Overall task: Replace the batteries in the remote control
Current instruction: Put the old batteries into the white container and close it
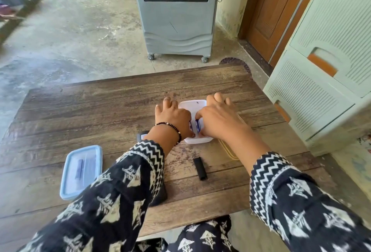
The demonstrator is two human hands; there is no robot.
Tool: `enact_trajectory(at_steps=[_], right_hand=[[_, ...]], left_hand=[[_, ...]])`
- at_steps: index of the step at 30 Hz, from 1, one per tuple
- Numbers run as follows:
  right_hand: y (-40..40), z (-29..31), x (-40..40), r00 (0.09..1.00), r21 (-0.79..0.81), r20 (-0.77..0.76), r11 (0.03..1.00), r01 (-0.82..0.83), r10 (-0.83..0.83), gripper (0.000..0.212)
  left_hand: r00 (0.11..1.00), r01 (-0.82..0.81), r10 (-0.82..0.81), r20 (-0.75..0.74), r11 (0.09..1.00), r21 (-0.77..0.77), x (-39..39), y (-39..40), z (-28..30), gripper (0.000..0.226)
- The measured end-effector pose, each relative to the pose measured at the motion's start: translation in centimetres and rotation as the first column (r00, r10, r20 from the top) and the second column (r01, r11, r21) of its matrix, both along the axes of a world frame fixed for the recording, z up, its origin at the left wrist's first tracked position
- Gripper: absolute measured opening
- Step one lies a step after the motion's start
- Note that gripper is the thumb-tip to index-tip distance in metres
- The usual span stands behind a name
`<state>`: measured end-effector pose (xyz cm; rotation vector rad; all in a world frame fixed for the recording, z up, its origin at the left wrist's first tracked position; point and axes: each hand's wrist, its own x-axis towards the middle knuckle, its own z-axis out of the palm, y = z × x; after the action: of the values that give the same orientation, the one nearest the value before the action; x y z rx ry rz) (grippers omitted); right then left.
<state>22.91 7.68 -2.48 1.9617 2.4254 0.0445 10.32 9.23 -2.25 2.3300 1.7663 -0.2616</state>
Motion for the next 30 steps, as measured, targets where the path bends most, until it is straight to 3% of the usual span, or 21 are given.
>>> enact_trajectory(at_steps=[6,8,10,12,15,18,20,25,28,30], right_hand=[[-0.4,0.1,0.1,0.999,-0.049,-0.043,0.999,-0.001,-0.001,0.034],[-1.0,0.5,0.8,0.973,-0.025,-0.227,0.999,0.046,-0.051,0.038],[-2.3,0.8,2.1,0.860,0.072,-0.487,0.974,0.215,-0.154,0.025],[-4.0,0.8,3.4,0.754,0.098,-0.604,0.914,0.394,-0.260,0.009],[-6.3,-0.2,3.9,0.760,-0.080,-0.499,0.895,0.439,-0.417,0.010],[-7.3,-1.1,3.0,0.805,-0.209,-0.367,0.885,0.417,-0.466,0.027],[-7.3,-1.3,2.5,0.834,-0.181,-0.306,0.889,0.421,-0.458,0.032],[-6.9,-0.8,2.1,0.869,-0.146,-0.194,0.889,0.433,-0.455,0.017],[-7.2,-0.3,1.8,0.901,-0.078,-0.114,0.908,0.412,-0.419,0.002],[-7.6,0.1,2.1,0.898,-0.034,-0.111,0.904,0.425,-0.426,0.006]], left_hand=[[0.999,-0.023,0.024,0.037,1.000,-0.017,-0.1,-0.6,0.0,0.064],[0.985,-0.070,0.065,0.161,0.997,0.024,-0.4,-1.3,0.1,0.057],[0.916,-0.180,0.142,0.376,0.981,0.069,-0.7,-2.0,0.2,0.044],[0.826,-0.290,0.222,0.518,0.956,0.053,-0.9,-2.7,0.3,0.039],[0.754,-0.365,0.335,0.565,0.929,-0.063,-1.1,-3.3,0.1,0.037],[0.692,-0.373,0.413,0.592,0.907,-0.196,-1.3,-3.8,0.0,0.020],[0.635,-0.370,0.447,0.630,0.892,-0.259,-1.6,-4.0,-0.1,0.010],[0.510,-0.356,0.500,0.700,0.864,-0.357,-1.8,-4.3,-0.4,0.031],[0.472,-0.345,0.525,0.708,0.850,-0.399,-1.8,-4.3,-0.5,0.031],[0.464,-0.340,0.525,0.714,0.849,-0.405,-1.9,-4.4,-0.5,0.031]])
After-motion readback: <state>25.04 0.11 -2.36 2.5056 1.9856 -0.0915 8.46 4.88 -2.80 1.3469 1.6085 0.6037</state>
